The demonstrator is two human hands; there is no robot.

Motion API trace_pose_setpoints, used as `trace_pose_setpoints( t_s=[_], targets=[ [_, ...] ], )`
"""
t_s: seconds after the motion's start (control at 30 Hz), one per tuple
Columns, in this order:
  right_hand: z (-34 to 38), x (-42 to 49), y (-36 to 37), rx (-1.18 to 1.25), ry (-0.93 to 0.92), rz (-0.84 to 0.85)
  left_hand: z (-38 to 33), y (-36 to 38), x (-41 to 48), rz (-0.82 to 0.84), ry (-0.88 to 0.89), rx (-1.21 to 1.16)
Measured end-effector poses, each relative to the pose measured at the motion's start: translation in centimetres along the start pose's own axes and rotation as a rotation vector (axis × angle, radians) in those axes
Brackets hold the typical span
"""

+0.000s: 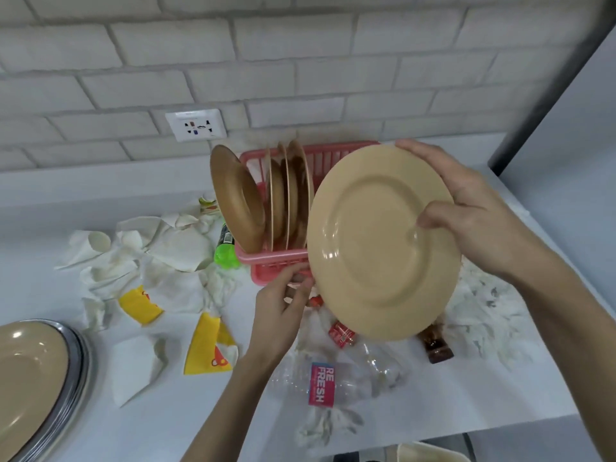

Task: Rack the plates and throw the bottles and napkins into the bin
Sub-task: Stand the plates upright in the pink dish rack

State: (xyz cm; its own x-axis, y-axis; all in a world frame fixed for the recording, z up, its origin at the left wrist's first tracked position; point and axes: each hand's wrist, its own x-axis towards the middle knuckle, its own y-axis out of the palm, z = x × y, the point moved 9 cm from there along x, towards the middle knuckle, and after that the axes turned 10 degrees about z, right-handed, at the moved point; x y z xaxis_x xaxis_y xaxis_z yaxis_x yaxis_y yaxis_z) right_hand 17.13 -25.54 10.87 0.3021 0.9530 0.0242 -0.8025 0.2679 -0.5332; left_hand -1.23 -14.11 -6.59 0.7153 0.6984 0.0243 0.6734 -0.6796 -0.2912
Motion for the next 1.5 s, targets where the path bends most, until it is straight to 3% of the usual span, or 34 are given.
trace_pose_setpoints(
  t_s=[0.27,0.5,0.7,1.27,1.5],
  targets=[
    [-2.3,2.9,-4.7,-0.106,0.052,-0.161,-0.8,3.5,3.1,0.099,0.119,0.484],
    [-2.6,8.5,-3.5,-0.236,0.018,-0.18,-2.0,3.8,2.8,0.011,0.184,0.561],
    [-2.5,12.9,-0.2,-0.316,-0.012,-0.139,-0.7,3.9,3.6,0.046,0.058,0.685],
    [-5.0,16.6,7.4,-0.446,0.02,-0.059,0.1,2.8,3.0,0.093,0.049,0.62],
    [-4.4,15.6,6.5,-0.411,-0.036,-0.171,0.1,0.7,1.8,0.164,0.092,0.516]
  ],
)
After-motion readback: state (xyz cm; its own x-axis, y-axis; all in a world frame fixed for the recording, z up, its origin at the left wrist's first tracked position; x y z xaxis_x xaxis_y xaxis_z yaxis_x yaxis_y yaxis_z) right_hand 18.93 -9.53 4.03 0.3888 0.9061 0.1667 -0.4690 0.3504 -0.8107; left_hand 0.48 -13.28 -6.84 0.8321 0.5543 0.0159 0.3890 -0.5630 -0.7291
